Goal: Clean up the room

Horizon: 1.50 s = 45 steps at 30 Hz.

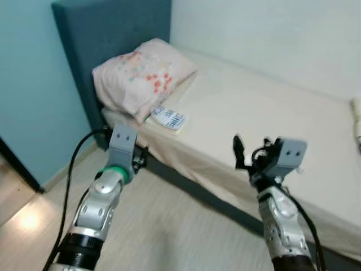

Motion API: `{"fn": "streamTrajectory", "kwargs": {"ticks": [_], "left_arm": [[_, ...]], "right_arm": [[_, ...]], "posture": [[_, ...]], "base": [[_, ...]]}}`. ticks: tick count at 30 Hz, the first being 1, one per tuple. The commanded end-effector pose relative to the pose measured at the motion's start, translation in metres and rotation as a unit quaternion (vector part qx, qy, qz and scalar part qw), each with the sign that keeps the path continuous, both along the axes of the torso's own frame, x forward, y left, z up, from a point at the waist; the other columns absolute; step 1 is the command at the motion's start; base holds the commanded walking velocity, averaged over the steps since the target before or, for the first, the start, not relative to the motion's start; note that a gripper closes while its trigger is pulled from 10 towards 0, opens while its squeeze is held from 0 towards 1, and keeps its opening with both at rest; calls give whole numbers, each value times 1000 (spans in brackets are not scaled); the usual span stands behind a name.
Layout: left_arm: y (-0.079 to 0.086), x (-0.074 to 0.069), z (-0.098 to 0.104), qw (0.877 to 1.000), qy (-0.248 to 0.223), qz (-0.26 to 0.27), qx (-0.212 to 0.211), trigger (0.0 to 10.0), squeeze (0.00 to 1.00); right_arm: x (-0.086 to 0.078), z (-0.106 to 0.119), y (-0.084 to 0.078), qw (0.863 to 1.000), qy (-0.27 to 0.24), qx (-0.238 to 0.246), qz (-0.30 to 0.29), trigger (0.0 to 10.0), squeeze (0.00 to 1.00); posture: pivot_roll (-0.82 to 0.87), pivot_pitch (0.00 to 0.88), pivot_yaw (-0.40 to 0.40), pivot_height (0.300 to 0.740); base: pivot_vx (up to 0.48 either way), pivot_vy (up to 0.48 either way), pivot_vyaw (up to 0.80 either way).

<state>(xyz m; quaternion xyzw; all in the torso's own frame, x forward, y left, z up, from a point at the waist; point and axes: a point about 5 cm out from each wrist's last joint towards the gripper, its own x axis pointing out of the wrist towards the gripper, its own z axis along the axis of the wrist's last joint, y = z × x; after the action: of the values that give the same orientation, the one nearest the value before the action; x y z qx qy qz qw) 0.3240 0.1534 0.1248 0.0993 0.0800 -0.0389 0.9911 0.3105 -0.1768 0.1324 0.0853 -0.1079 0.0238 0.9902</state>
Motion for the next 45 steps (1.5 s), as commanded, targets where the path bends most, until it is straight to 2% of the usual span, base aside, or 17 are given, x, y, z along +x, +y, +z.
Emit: {"fn": "streamTrajectory", "kwargs": {"ticks": [1, 12, 28, 40, 43, 45], "left_arm": [[-5, 0, -3, 1000, 0, -7, 5, 10000, 0], [-12, -1, 2, 999, -18, -19, -24, 10000, 0], [-13, 4, 2, 999, -27, -19, -9, 10000, 0], [-18, 9, 7, 999, -38, -20, -18, 10000, 0], [-19, 10, 7, 998, -27, -13, -48, 10000, 0], [-19, 11, 7, 998, -25, -11, -54, 10000, 0]], "right_arm": [[-1, -4, -4, 1000, 5, 8, -6, 10000, 0], [0, -5, 1, 1000, 4, 14, 4, 10000, 0], [2, -4, 1, 1000, -1, 12, 9, 10000, 0], [2, -2, 0, 1000, -7, 6, 13, 10000, 0], [2, -2, -1, 1000, -9, 3, 13, 10000, 0], [2, -2, -1, 1000, -9, 4, 13, 10000, 0]], "posture": [[11, 26, -4, 740], [20, 14, 5, 740], [16, 9, 2, 740], [13, 12, -5, 740], [13, 13, -7, 740], [7, 13, -9, 740]], "base": [[0, 0, -788], [0, 0, -788], [0, 0, -788], [0, 0, -788], [0, 0, -788], [0, 0, -788]]}}
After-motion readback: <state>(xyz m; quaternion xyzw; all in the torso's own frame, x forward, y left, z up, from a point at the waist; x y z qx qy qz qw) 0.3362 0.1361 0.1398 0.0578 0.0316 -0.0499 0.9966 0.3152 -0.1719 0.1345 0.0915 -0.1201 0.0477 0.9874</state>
